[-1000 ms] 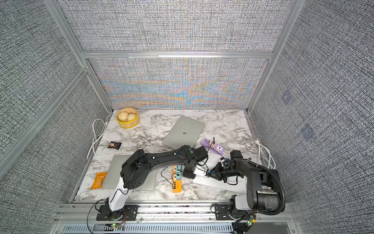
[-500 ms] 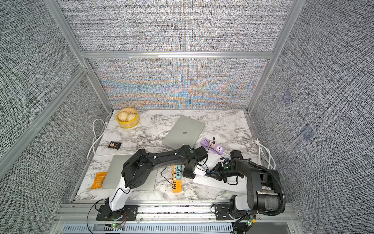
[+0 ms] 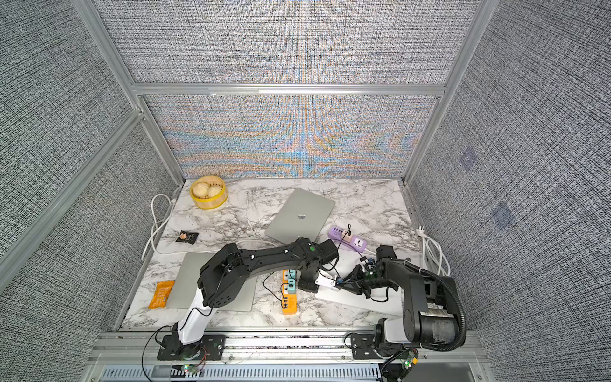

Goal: Unplug the laptop charger
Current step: Remove the charging cable from the laptop.

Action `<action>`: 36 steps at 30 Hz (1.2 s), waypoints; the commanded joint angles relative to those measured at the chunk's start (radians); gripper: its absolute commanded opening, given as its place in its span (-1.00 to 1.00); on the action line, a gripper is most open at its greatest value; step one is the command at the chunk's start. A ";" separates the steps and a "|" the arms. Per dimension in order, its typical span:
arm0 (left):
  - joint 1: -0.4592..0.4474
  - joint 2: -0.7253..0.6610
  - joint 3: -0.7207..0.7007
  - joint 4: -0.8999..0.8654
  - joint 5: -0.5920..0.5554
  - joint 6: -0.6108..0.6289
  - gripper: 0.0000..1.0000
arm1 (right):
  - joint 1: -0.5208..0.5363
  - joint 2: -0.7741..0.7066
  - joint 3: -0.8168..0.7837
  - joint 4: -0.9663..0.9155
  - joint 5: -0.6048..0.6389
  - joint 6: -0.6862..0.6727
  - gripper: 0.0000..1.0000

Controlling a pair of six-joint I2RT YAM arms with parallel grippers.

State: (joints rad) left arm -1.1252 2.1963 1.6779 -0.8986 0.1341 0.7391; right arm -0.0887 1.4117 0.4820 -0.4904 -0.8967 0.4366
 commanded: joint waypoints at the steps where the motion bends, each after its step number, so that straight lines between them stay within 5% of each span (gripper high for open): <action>1: 0.001 0.002 0.012 -0.046 -0.014 0.022 -0.94 | 0.000 0.003 0.000 -0.008 0.002 -0.002 -0.65; 18: 0.011 -0.028 0.015 -0.057 -0.020 0.040 -1.00 | -0.006 0.013 0.006 -0.011 0.018 -0.001 -0.68; 27: 0.011 -0.041 0.064 -0.078 -0.013 0.018 -0.36 | -0.006 -0.040 0.038 -0.052 0.024 -0.001 -0.62; 36: 0.011 -0.103 0.110 -0.075 0.028 -0.017 -0.27 | -0.006 -0.187 0.115 -0.179 0.148 -0.004 -0.52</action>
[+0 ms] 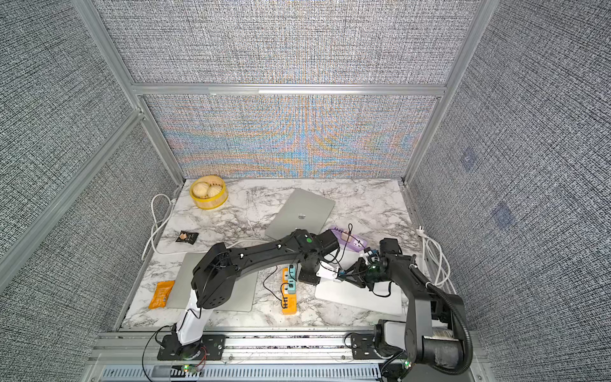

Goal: Unplug the laptop charger
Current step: Remove the charging cable from the laptop, then remove the plug from the socket.

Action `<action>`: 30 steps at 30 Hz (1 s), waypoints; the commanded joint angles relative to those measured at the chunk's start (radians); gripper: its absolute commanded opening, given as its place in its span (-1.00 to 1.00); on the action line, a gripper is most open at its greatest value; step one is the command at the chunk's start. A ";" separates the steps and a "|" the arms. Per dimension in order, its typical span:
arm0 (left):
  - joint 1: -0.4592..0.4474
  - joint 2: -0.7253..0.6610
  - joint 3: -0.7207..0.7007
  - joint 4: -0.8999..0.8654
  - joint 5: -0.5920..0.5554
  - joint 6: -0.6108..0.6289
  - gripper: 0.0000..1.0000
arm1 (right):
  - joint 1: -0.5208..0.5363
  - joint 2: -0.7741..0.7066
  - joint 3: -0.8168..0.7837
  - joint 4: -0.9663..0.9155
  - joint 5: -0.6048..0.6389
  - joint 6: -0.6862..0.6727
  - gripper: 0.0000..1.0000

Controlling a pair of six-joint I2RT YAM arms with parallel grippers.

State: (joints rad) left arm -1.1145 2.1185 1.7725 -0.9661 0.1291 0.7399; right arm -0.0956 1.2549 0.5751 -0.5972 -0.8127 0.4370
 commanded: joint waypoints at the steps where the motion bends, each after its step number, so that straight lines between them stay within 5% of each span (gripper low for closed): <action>1: 0.001 -0.037 0.027 -0.009 0.039 -0.024 -0.27 | 0.001 -0.048 0.037 -0.088 0.091 -0.002 -0.51; 13: 0.092 -0.057 0.169 0.108 0.052 -0.414 -0.36 | 0.001 -0.089 0.259 -0.145 0.374 -0.096 -0.36; 21: 0.202 0.097 0.345 0.183 0.180 -0.798 -0.51 | 0.003 0.022 0.478 -0.226 0.462 -0.395 -0.02; 25: 0.259 0.154 0.326 0.354 0.335 -0.972 -0.60 | 0.004 -0.017 0.426 -0.140 0.417 -0.570 0.10; 30: 0.301 0.218 0.336 0.489 0.382 -1.179 -0.80 | 0.004 -0.053 0.302 -0.043 0.353 -0.784 0.22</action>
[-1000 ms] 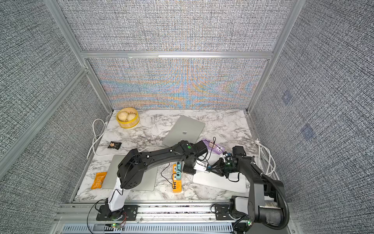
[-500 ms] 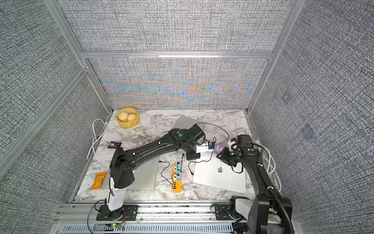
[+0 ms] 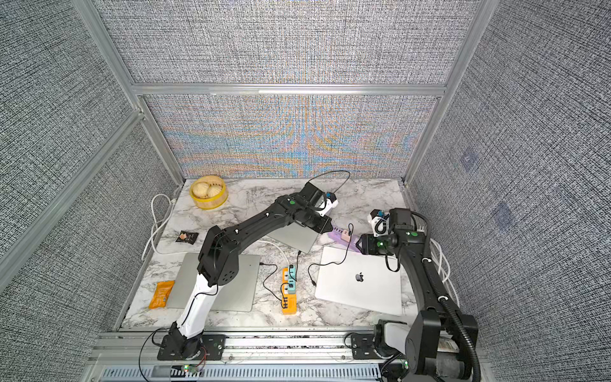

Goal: Unplug the laptop charger
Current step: Remove the plug from the socket.

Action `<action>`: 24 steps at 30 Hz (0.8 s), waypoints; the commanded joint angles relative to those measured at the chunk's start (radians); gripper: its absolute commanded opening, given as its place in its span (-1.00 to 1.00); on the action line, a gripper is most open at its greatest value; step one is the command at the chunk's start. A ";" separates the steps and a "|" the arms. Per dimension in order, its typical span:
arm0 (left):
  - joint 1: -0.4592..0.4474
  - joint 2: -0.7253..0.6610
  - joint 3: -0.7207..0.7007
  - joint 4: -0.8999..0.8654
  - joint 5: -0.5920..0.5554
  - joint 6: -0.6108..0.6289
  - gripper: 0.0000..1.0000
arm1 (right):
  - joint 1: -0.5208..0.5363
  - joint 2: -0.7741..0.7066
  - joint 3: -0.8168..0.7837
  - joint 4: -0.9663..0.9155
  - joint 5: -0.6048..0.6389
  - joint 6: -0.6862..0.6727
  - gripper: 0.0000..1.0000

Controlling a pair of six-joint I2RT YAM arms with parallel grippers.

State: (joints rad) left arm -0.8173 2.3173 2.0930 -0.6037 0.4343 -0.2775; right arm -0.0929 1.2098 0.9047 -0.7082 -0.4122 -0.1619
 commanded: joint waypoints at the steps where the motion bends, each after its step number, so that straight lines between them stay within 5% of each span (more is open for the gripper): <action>1: 0.004 0.032 0.032 0.132 0.077 -0.177 -0.85 | 0.001 -0.003 -0.045 0.090 -0.045 -0.219 0.23; 4: 0.006 0.076 0.063 0.152 0.069 -0.236 -1.00 | 0.001 0.036 -0.067 0.149 -0.025 -0.277 0.23; 14: 0.016 0.182 0.130 0.145 0.119 -0.393 -1.00 | -0.002 0.135 -0.044 0.214 -0.088 -0.471 0.24; 24: 0.026 0.224 0.121 0.199 0.150 -0.534 -1.00 | -0.016 0.266 0.042 0.206 -0.199 -0.507 0.22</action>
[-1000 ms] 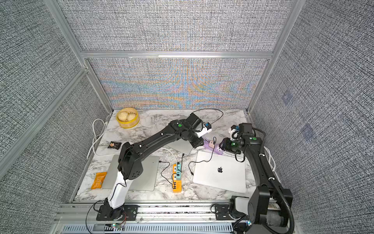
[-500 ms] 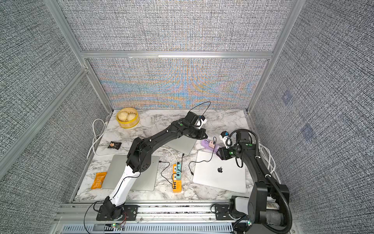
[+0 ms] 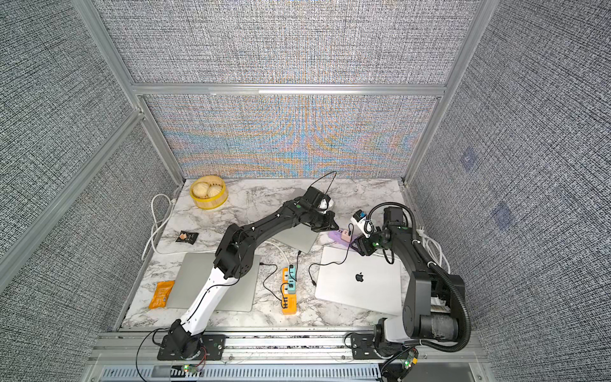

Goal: Unplug the laptop charger
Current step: Remove the plug from the socket.

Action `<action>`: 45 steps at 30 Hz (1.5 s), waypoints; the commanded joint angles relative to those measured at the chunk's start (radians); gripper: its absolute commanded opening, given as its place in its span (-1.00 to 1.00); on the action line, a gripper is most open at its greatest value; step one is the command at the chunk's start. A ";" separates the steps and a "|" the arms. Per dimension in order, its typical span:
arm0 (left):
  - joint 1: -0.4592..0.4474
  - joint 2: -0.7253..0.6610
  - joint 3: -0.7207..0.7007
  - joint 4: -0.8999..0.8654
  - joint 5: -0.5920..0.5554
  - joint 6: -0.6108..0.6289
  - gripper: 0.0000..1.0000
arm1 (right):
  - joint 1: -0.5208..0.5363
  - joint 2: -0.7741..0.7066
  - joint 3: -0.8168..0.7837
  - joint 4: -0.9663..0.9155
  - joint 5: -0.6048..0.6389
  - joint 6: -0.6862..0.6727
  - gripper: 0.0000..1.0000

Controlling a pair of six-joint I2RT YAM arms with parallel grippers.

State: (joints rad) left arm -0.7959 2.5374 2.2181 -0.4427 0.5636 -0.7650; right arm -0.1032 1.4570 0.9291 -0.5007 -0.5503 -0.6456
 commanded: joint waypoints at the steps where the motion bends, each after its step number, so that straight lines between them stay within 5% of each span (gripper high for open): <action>1: 0.006 0.007 -0.005 0.042 0.024 -0.054 -1.00 | -0.012 0.035 0.032 -0.014 -0.090 -0.027 0.22; 5: 0.019 0.023 0.001 0.071 0.075 -0.106 -1.00 | -0.027 0.096 0.099 -0.067 -0.152 -0.050 0.21; 45: 0.027 0.081 -0.023 0.122 0.118 -0.126 -0.83 | 0.075 0.210 0.137 0.047 0.050 -0.138 0.03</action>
State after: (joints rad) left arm -0.7700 2.6102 2.1983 -0.3367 0.6701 -0.8909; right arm -0.0368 1.6638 1.0626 -0.4721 -0.5209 -0.7643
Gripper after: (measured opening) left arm 0.086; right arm 0.521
